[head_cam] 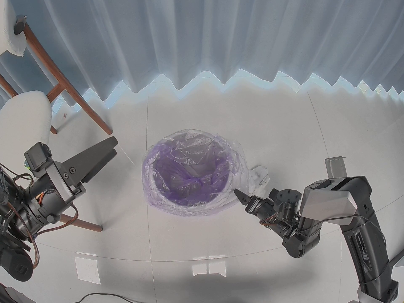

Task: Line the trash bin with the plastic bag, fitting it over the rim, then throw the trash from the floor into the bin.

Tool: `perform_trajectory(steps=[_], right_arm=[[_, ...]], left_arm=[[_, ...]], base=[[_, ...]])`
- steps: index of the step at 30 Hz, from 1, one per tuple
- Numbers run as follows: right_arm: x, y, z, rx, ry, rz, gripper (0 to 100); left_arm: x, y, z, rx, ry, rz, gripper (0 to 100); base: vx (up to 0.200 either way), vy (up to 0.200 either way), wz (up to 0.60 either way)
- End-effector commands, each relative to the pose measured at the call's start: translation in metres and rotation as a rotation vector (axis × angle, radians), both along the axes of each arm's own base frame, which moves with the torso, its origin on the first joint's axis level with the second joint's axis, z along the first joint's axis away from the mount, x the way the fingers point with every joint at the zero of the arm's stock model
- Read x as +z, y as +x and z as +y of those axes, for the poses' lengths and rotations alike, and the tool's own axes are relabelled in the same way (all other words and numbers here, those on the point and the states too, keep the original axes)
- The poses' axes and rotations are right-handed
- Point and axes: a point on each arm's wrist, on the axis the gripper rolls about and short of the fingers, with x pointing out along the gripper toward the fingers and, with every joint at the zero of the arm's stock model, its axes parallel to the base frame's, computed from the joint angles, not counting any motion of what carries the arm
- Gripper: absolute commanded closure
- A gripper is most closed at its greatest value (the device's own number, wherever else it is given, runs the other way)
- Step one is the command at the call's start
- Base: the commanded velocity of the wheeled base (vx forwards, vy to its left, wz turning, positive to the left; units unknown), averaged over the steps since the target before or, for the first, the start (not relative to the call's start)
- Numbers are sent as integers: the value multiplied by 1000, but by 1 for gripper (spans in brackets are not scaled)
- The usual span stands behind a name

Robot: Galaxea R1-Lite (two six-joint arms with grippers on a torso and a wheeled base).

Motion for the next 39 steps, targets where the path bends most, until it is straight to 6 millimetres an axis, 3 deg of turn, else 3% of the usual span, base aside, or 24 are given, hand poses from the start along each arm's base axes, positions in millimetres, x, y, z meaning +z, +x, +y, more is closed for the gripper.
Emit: perform_trajectory(steps=[1, 13, 18, 20, 25, 26, 32, 39], right_arm=[[-11, 9, 3, -1, -49, 29, 0], [-8, 41, 12, 11, -169, 66, 0], [-8, 41, 10, -3, -174, 82, 0], [-2, 18, 0, -1, -174, 123, 0], [39, -27, -6, 70, -56, 140, 0], [63, -51, -13, 91, 5, 139, 0], [136, -135, -57, 84, 166, 68, 0], [185, -196, -94, 28, 297, -32, 0]], left_arm=[[-2, 1, 0, -1, 3, 11, 0], [-5, 3, -1, 1, 9, 23, 0], [-8, 4, -1, 0, 13, 40, 0], [-21, 12, -4, -1, 32, 99, 0], [-42, 23, -7, -1, 62, 194, 0], [-52, 26, -8, -1, 76, 238, 0], [-94, 42, -13, 4, 136, 435, 0], [-145, 57, -10, 36, 278, 561, 0]], base=[[0, 0, 0], [0, 0, 0], [0, 0, 0], [0, 0, 0], [0, 0, 0], [0, 0, 0], [0, 0, 0], [0, 0, 0]])
